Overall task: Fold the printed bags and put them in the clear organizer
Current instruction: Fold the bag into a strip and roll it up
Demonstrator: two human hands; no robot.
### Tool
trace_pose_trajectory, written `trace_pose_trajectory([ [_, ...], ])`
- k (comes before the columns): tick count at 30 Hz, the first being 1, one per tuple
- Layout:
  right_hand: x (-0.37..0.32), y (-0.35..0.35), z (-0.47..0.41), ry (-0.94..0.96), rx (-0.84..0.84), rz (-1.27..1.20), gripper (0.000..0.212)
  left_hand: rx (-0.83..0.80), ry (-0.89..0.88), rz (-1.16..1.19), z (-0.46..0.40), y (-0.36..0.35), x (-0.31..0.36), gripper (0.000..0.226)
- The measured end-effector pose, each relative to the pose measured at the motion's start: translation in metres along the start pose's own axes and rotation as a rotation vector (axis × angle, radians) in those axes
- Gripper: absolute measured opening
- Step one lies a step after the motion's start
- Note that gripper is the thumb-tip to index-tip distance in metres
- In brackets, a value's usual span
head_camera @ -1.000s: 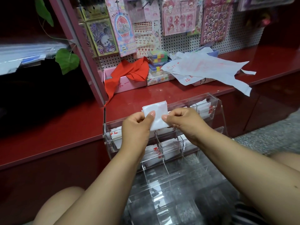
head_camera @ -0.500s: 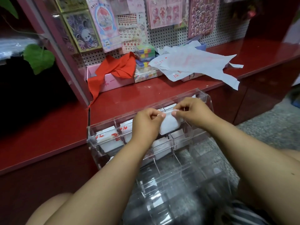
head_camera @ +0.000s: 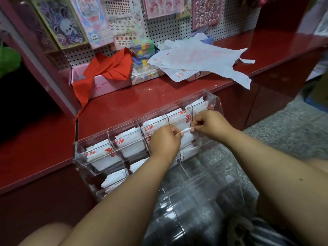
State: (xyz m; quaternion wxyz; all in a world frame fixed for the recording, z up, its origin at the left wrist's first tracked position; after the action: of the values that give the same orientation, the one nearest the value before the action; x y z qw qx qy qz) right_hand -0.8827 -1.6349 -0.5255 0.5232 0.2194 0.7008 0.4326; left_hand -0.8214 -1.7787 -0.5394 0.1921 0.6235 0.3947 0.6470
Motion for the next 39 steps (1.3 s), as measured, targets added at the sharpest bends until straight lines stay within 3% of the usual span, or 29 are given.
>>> trace_pose_trajectory([
  [3,0.009,-0.015,-0.005,-0.031,-0.026,0.041,0.007,-0.062,-0.002,-0.06,-0.005,-0.017,-0.01,0.021],
  [8,0.034,-0.047,-0.013,-0.194,-0.142,0.083,0.012,-0.216,0.085,-0.134,-0.015,-0.045,-0.031,0.043],
  [10,0.042,-0.055,-0.015,-0.275,-0.165,0.13,0.028,-0.255,0.144,-0.124,-0.019,-0.052,-0.037,0.043],
  [13,0.045,-0.061,-0.018,-0.306,-0.193,0.189,0.03,-0.276,0.17,-0.126,-0.02,-0.053,-0.037,0.045],
  [17,0.046,-0.058,-0.019,-0.32,-0.205,0.081,0.02,-0.288,0.102,0.033,-0.012,-0.048,-0.029,0.058],
  [18,0.046,-0.054,-0.017,-0.316,-0.195,0.05,0.025,-0.275,0.07,0.083,-0.011,-0.044,-0.027,0.058],
  [20,0.04,-0.039,-0.013,-0.304,-0.121,-0.019,0.039,-0.214,-0.001,0.169,-0.006,-0.03,-0.02,0.057],
  [24,0.013,0.009,-0.005,-0.159,0.194,-0.095,0.054,-0.012,-0.187,0.162,0.005,0.021,0.009,0.056],
  [29,-0.017,0.054,-0.006,-0.038,0.434,-0.142,0.041,0.39,-0.303,-0.236,-0.003,0.1,0.025,0.04],
  [31,-0.019,0.062,-0.018,-0.017,0.474,-0.109,0.034,0.35,-0.223,-0.413,-0.017,0.101,0.01,0.04],
  [34,-0.021,0.065,-0.049,0.007,0.438,-0.029,0.018,0.139,-0.104,-0.559,-0.032,0.082,-0.013,0.055],
  [39,-0.009,0.087,-0.107,-0.099,0.457,0.221,0.042,0.091,-0.055,-0.582,-0.039,0.076,-0.018,0.062],
])
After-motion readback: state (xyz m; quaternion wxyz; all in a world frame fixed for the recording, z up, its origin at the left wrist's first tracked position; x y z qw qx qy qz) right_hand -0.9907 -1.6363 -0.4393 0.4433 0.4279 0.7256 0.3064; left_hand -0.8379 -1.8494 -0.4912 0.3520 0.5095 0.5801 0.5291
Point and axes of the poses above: each hand's wrist, its own z-axis away from the middle knuckle, its own y-axis out of the back of the hand, x = y × z, the point moved 10 cm from there along -z, towards the middle knuckle, and after that the axes turned 1 degree about z, right-handed, at the moved point
